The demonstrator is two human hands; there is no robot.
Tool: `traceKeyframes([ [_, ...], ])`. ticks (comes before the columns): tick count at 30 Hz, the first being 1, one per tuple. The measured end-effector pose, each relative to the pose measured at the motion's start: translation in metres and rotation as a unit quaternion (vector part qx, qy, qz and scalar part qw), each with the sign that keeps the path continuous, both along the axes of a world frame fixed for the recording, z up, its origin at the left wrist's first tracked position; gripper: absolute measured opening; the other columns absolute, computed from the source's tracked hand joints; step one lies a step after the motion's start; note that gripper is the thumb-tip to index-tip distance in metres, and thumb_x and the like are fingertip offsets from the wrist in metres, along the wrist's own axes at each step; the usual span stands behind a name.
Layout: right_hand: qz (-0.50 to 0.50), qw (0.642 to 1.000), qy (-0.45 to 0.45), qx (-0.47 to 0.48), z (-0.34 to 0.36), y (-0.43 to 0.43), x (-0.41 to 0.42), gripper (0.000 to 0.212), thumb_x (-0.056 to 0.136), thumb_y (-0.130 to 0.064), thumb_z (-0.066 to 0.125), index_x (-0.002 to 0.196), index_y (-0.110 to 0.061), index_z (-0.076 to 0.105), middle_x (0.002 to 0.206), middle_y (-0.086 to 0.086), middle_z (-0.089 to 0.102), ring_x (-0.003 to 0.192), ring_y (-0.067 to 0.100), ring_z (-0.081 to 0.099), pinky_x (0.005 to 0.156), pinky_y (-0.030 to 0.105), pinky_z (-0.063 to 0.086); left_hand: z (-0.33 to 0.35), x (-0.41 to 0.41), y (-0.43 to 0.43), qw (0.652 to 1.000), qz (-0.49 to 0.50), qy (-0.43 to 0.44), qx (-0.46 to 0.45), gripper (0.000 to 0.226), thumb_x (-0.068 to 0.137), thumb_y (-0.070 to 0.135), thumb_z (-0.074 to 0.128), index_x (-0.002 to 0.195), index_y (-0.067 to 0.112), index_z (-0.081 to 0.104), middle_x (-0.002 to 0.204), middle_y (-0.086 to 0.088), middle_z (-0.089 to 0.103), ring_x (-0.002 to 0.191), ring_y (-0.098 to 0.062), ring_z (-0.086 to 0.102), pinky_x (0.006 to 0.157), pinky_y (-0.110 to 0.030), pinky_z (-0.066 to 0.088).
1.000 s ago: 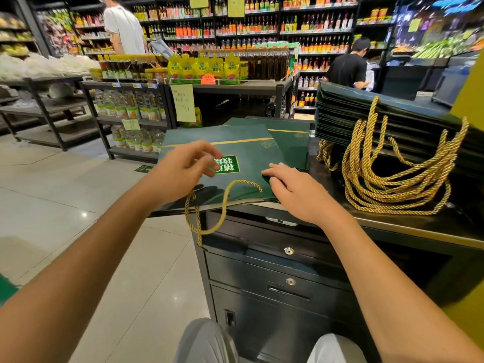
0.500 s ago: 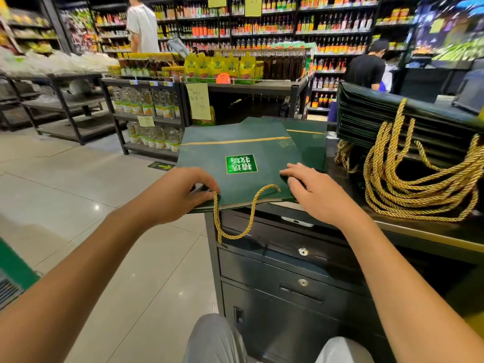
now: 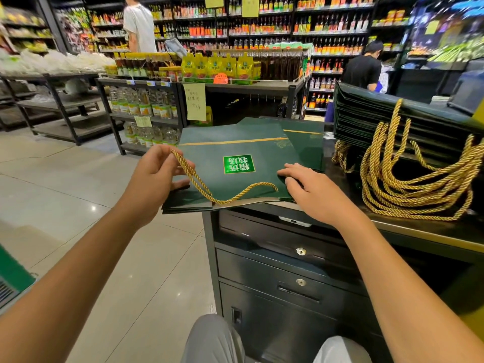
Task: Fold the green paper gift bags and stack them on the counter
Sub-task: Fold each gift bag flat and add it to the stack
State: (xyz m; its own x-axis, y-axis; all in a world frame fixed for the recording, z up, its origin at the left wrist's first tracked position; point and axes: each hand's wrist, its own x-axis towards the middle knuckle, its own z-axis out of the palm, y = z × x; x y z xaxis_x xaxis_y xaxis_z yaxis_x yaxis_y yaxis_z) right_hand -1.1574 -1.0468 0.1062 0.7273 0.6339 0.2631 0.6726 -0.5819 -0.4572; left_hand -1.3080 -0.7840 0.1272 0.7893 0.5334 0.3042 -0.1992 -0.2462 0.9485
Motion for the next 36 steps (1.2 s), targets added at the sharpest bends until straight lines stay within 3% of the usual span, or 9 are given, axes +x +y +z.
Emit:
traceKeyframes([
  [7, -0.001, 1.0, 0.003, 0.024, -0.002, 0.0, 0.002, 0.038, 0.108, -0.029, 0.039, 0.142, -0.029, 0.056, 0.157, -0.007, 0.044, 0.151, 0.011, 0.028, 0.123, 0.044, 0.028, -0.012, -0.006, 0.018, 0.998, -0.004, 0.02, 0.064, 0.033, 0.097, -0.009, 0.055, 0.101, 0.019, 0.072, 0.112, -0.009, 0.07, 0.103, -0.019, 0.068, 0.076, -0.024, 0.059],
  [10, -0.01, 0.999, 0.006, 0.043, -0.001, 0.0, 0.0, 0.035, 0.105, -0.03, 0.045, 0.137, -0.031, 0.061, 0.154, -0.008, 0.048, 0.147, 0.011, 0.035, 0.12, 0.041, 0.032, -0.018, 0.002, 0.024, 0.992, 0.066, 0.035, 0.101, 0.028, 0.097, 0.005, 0.065, 0.114, 0.027, 0.067, 0.125, -0.009, 0.062, 0.114, -0.021, 0.061, 0.078, -0.026, 0.059],
  [14, -0.019, 0.998, 0.001, 0.063, 0.005, -0.002, -0.005, 0.033, 0.101, -0.026, 0.055, 0.134, -0.025, 0.064, 0.15, -0.006, 0.05, 0.14, 0.008, 0.041, 0.105, 0.019, 0.029, -0.022, 0.015, 0.025, 0.994, 0.059, 0.083, 0.041, 0.069, 0.088, 0.027, 0.077, 0.147, 0.019, 0.043, 0.133, -0.007, 0.05, 0.108, -0.022, 0.059, 0.073, -0.026, 0.054],
  [18, -0.049, 0.995, 0.017, 0.091, 0.01, -0.004, -0.006, 0.043, 0.095, -0.03, 0.067, 0.137, -0.023, 0.061, 0.155, -0.005, 0.043, 0.144, 0.011, 0.036, 0.114, 0.027, 0.027, -0.038, 0.016, 0.022, 0.986, 0.031, 0.122, 0.109, 0.08, 0.08, 0.03, 0.082, 0.149, 0.014, 0.044, 0.136, -0.003, 0.052, 0.121, -0.029, 0.058, 0.089, -0.035, 0.057],
  [21, -0.07, 0.992, 0.053, 0.091, 0.012, -0.005, -0.004, 0.057, 0.091, -0.034, 0.072, 0.144, -0.023, 0.055, 0.161, -0.002, 0.034, 0.148, 0.017, 0.031, 0.119, 0.035, 0.026, -0.046, 0.016, 0.02, 0.987, 0.02, 0.104, 0.124, 0.068, 0.085, 0.022, 0.08, 0.145, 0.013, 0.049, 0.12, 0.012, 0.057, 0.112, -0.015, 0.059, 0.08, -0.016, 0.055],
  [26, -0.072, 0.985, 0.105, 0.118, 0.018, -0.007, -0.008, 0.07, 0.085, -0.036, 0.077, 0.148, -0.026, 0.049, 0.151, -0.004, 0.047, 0.139, 0.019, 0.043, 0.118, 0.046, 0.036, -0.059, 0.011, 0.025, 0.978, 0.055, 0.118, 0.166, 0.09, 0.074, 0.062, 0.079, 0.149, 0.026, 0.045, 0.139, -0.004, 0.049, 0.128, -0.019, 0.051, 0.107, -0.045, 0.05],
  [30, -0.074, 0.977, 0.106, 0.167, 0.019, -0.007, -0.009, 0.07, 0.084, -0.027, 0.081, 0.147, -0.026, 0.051, 0.135, -0.004, 0.057, 0.123, 0.012, 0.058, 0.106, 0.035, 0.051, -0.059, 0.001, 0.012, 0.979, 0.079, 0.089, 0.166, 0.081, 0.084, 0.037, 0.08, 0.152, 0.019, 0.041, 0.138, -0.007, 0.045, 0.126, -0.014, 0.044, 0.113, -0.043, 0.042],
  [34, -0.058, 0.962, 0.131, 0.235, 0.028, -0.004, -0.014, 0.073, 0.089, -0.009, 0.076, 0.151, -0.02, 0.041, 0.104, -0.02, 0.058, 0.086, -0.019, 0.063, 0.069, 0.005, 0.051, -0.051, -0.005, 0.012, 0.981, 0.101, 0.065, 0.152, 0.075, 0.086, 0.026, 0.079, 0.151, 0.019, 0.043, 0.138, -0.001, 0.046, 0.121, -0.012, 0.046, 0.103, -0.029, 0.043],
  [36, -0.055, 0.956, 0.129, 0.259, 0.034, 0.0, -0.016, 0.068, 0.089, -0.012, 0.076, 0.148, -0.022, 0.044, 0.102, -0.026, 0.057, 0.09, -0.015, 0.064, 0.076, 0.009, 0.052, -0.041, -0.008, 0.014, 0.984, 0.099, 0.051, 0.142, 0.076, 0.085, 0.027, 0.08, 0.151, 0.023, 0.042, 0.141, 0.001, 0.047, 0.122, -0.016, 0.052, 0.101, -0.034, 0.049],
])
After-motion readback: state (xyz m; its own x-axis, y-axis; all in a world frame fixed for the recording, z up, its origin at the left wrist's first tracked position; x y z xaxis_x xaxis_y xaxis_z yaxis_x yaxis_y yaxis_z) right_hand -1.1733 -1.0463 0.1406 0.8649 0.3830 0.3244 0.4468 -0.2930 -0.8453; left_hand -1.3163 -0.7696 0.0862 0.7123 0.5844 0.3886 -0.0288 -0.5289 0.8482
